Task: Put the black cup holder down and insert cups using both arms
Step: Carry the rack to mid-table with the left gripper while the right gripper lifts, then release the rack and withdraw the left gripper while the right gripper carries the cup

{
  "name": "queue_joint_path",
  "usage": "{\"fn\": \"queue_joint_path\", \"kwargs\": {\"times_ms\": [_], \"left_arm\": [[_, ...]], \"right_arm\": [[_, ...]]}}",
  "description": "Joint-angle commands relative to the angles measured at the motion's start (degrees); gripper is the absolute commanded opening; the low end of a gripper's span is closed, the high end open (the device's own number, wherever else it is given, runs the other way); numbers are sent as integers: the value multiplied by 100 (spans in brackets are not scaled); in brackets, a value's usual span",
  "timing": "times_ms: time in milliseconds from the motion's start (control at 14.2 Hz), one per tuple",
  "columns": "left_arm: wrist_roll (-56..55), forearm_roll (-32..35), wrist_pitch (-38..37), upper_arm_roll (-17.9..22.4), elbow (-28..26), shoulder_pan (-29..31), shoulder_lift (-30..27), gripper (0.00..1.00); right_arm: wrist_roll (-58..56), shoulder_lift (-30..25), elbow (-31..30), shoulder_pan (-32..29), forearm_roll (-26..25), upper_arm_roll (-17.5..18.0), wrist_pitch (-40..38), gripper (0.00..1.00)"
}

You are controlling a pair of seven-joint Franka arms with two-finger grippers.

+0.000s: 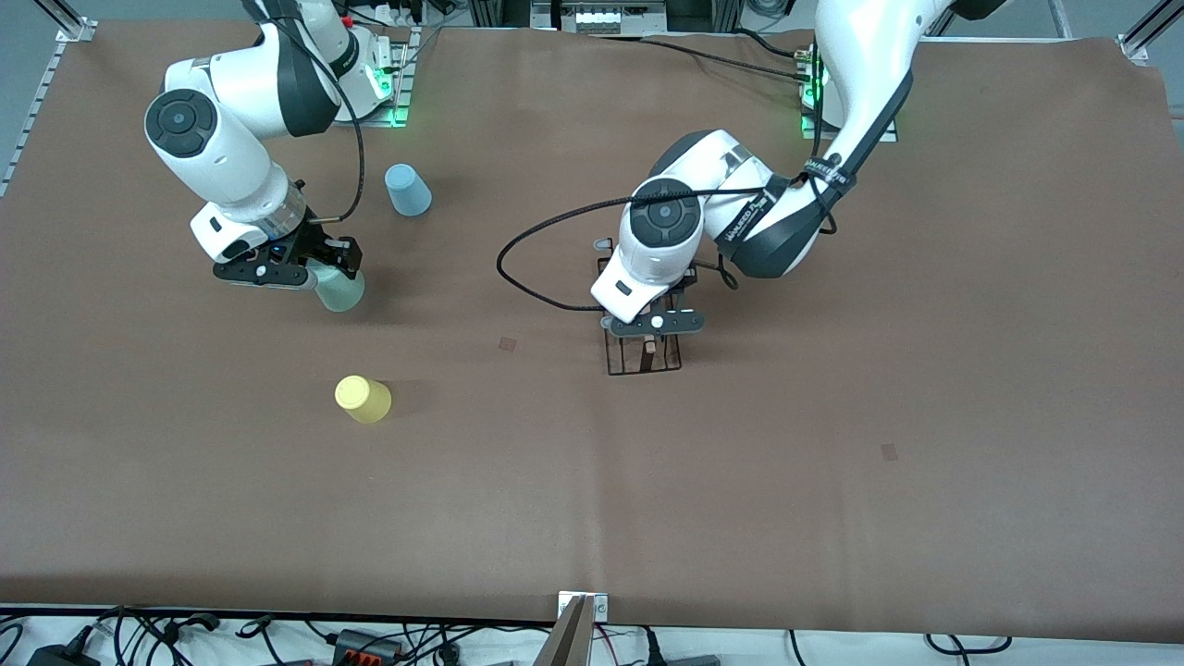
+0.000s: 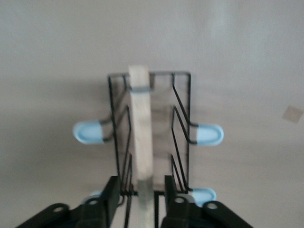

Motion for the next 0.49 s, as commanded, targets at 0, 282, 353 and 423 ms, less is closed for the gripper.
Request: {"fn": "queue_joint_path", "kwargs": {"times_ms": [0, 282, 353, 423], "left_arm": [[37, 452, -400, 41, -28, 134, -598, 100], [1149, 506, -1235, 23, -28, 660, -1196, 100], [1536, 506, -1403, 14, -28, 879, -1337, 100], [2036, 506, -1578, -12, -28, 1134, -1469, 100]], "right_arm": [[67, 83, 355, -7, 10, 53, -380, 20], [1690, 233, 1137, 476, 72, 508, -1058, 20], [2111, 285, 1304, 573, 220, 736, -1049, 20], [2472, 390, 1488, 722, 517, 912, -1006, 20]]}}
